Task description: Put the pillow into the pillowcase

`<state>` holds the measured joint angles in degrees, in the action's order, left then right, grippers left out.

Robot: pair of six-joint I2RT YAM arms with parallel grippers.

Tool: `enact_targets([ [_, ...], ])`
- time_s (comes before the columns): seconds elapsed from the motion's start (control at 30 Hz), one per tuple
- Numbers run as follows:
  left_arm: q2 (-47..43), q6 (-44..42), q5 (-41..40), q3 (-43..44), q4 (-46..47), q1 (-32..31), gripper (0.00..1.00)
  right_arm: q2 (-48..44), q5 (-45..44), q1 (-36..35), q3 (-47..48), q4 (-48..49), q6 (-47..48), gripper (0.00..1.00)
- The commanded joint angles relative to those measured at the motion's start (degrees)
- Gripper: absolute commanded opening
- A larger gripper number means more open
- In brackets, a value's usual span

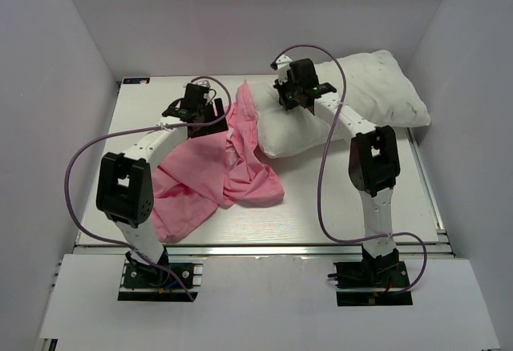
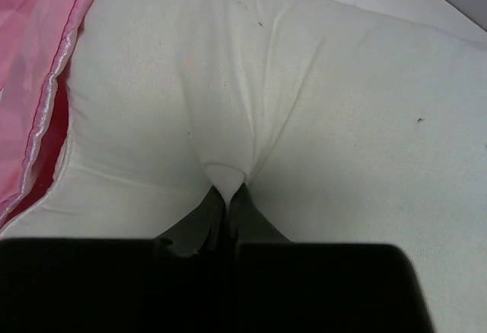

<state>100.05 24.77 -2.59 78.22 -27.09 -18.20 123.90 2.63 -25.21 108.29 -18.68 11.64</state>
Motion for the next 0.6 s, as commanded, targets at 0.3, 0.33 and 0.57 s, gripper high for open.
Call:
enact_targets([
  [0.3, 9.89, -2.71, -3.21, 9.40, -2.34, -1.75, 0.72, -10.06, 4.57, 14.48, 2.10, -7.52, -6.54, 0.00],
  [0.33, 10.60, -3.06, -3.65, 9.85, -2.87, -1.76, 0.69, -11.03, 5.01, 15.01, 2.01, -7.43, -6.98, 0.00],
  [0.57, 14.12, -4.30, -7.07, 8.36, -4.11, -2.81, 0.63, -20.87, 14.22, 17.30, -3.15, -6.90, -10.22, 0.00],
])
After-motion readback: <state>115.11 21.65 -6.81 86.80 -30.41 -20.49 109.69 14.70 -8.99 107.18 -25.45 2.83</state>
